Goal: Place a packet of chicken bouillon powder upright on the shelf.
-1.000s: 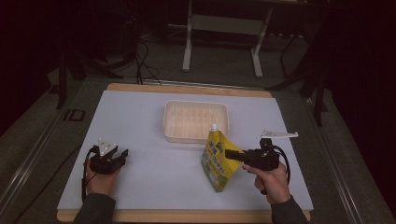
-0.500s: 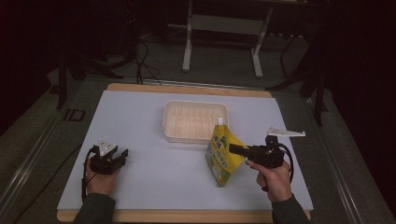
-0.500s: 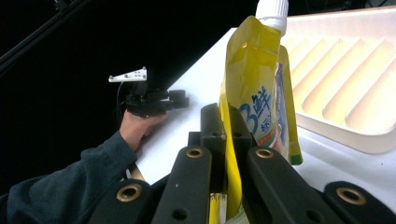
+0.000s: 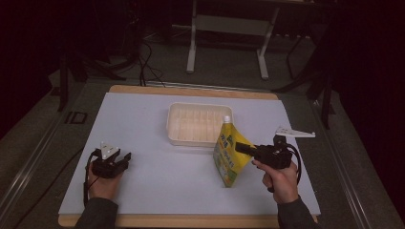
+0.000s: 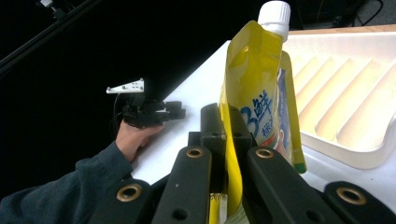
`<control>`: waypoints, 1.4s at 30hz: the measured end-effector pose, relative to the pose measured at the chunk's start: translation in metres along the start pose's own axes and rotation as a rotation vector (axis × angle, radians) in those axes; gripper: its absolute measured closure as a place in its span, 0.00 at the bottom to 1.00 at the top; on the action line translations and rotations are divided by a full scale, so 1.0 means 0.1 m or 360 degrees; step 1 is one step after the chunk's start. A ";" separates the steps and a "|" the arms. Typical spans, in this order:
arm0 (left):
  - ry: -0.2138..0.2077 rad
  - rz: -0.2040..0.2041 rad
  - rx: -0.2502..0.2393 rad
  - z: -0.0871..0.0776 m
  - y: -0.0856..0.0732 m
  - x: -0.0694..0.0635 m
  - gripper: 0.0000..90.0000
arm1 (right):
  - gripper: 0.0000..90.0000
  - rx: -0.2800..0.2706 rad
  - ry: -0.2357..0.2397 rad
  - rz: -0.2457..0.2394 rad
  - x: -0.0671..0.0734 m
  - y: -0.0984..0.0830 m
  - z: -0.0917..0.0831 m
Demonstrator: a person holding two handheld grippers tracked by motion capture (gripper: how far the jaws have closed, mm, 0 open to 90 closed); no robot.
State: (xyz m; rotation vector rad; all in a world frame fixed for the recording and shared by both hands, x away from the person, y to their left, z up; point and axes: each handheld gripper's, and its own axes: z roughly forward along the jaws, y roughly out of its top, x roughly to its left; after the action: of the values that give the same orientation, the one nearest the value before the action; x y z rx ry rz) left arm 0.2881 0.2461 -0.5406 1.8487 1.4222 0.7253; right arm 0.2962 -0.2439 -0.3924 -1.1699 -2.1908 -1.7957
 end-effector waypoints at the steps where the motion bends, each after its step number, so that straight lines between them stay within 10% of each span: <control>1: 0.0000 -0.0002 -0.0001 0.00 0.00 0.00 0.59 | 1.00 -0.0002 0.0000 -0.0002 0.00 0.01 0.00; 42: -0.0004 -0.0020 -0.0004 0.00 0.00 0.01 0.59 | 1.00 -0.0062 0.0031 -0.0048 0.15 0.23 0.26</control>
State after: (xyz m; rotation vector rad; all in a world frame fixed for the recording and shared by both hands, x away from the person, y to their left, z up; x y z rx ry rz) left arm 0.2885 0.2468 -0.5406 1.8366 1.4295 0.7178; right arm 0.3099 -0.2135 -0.3742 -1.1277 -2.1842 -1.8613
